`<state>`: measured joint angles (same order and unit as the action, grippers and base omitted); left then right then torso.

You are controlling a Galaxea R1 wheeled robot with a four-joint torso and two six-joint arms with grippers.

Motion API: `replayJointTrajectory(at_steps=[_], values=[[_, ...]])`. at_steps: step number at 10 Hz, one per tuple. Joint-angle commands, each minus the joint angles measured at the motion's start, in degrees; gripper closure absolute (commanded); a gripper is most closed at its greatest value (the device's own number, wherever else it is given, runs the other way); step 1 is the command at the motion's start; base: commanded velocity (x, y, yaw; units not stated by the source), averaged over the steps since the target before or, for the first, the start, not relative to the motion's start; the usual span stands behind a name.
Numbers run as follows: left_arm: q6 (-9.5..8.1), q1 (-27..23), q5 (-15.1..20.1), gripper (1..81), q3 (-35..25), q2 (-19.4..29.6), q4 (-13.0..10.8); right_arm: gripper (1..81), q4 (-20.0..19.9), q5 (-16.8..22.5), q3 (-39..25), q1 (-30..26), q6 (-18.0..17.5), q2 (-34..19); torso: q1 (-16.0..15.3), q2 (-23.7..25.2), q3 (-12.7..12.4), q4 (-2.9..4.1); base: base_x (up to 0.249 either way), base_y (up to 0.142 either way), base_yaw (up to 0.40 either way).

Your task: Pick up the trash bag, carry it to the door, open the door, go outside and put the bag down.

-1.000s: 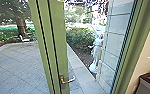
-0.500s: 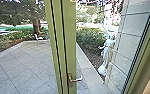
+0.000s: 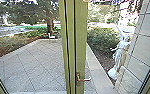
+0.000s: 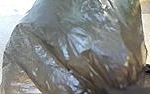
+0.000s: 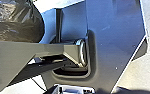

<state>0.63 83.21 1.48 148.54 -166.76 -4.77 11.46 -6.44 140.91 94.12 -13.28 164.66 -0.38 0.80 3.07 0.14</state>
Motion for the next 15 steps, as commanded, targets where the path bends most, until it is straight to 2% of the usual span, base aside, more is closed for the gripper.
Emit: replayJointTrajectory(at_steps=[1,10,15], values=[[0.24,-2.7,3.0,81.1,0.5,1.2,0.0,1.0,0.6,3.5,1.2,-2.0,0.1,-2.3,0.0,0.0,0.0,0.0,0.0,0.0,0.314],[0.33,-2.7,3.4,81.1,0.6,0.7,-1.0,1.0,0.8,3.4,1.2,-2.0,0.1,-2.4,0.0,0.0,0.0,0.0,0.0,0.0,0.314],[0.33,-2.7,3.5,81.1,0.6,0.5,-1.4,1.0,0.9,3.2,1.3,-2.0,0.2,-2.2,0.0,0.0,0.0,0.0,0.0,0.0,0.227]])
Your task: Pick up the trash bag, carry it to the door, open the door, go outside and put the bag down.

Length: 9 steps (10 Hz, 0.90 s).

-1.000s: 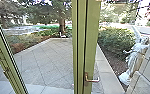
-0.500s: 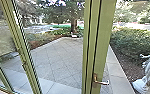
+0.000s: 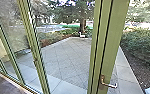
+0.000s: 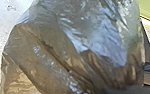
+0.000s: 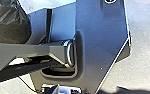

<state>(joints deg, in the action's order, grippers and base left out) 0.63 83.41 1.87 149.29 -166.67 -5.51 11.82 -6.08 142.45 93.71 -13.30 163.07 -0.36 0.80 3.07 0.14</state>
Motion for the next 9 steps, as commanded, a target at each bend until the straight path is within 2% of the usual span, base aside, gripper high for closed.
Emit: replayJointTrajectory(at_steps=[1,9], values=[[0.33,-2.9,3.1,81.1,-0.1,0.4,-0.6,1.0,0.6,2.8,-0.3,-1.5,0.2,-0.6,0.0,0.0,0.0,0.0,0.0,0.0,0.132],[0.16,-3.2,4.0,81.1,0.0,-0.2,-0.2,1.0,0.3,2.7,-0.2,-1.5,0.2,-0.4,0.0,0.0,0.0,0.0,0.0,0.0,0.013]])
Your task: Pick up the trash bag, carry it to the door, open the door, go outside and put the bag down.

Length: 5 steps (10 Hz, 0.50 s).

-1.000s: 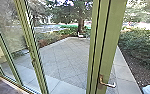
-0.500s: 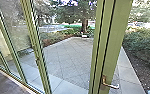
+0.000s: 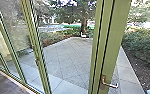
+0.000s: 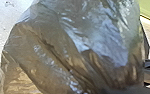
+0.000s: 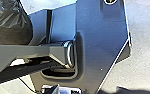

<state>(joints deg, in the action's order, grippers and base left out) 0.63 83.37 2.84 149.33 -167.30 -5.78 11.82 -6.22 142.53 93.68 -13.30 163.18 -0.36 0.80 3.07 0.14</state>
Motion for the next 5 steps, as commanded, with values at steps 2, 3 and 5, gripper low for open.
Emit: replayJointTrajectory(at_steps=[2,3,5], values=[[-0.1,-3.3,3.0,81.1,0.1,0.5,0.4,1.0,0.3,3.2,-0.2,-1.6,0.2,-0.3,0.0,0.0,0.0,0.0,0.0,0.0,0.0],[-0.19,-3.3,3.0,81.1,0.3,0.4,0.5,1.0,0.2,3.1,-0.5,-1.6,0.2,-0.3,0.0,0.0,0.0,0.0,0.0,0.0,0.0],[-0.19,-3.0,3.1,81.1,0.1,0.8,0.5,1.0,0.1,2.5,-1.6,-1.1,0.1,-0.7,0.0,0.0,0.0,0.0,0.0,0.0,0.0]])
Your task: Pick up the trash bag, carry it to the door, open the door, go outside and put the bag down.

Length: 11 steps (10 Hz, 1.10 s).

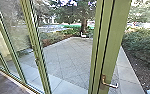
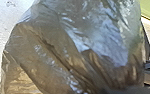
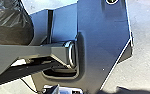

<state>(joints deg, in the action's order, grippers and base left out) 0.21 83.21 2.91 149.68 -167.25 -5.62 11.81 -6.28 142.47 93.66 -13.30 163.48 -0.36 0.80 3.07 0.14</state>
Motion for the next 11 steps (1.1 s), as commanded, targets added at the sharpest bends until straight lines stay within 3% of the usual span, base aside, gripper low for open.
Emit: replayJointTrajectory(at_steps=[1,11], values=[[0.23,-2.7,3.1,81.1,-0.3,1.0,0.4,1.0,0.1,2.2,-2.9,-0.7,0.1,-1.9,0.0,0.0,0.0,0.0,0.0,0.0,0.0],[0.14,-1.8,3.1,81.1,-4.3,3.0,0.3,1.0,0.2,-1.0,-40.4,0.3,-0.1,-26.8,0.0,0.0,0.0,0.0,0.0,0.0,0.0]])
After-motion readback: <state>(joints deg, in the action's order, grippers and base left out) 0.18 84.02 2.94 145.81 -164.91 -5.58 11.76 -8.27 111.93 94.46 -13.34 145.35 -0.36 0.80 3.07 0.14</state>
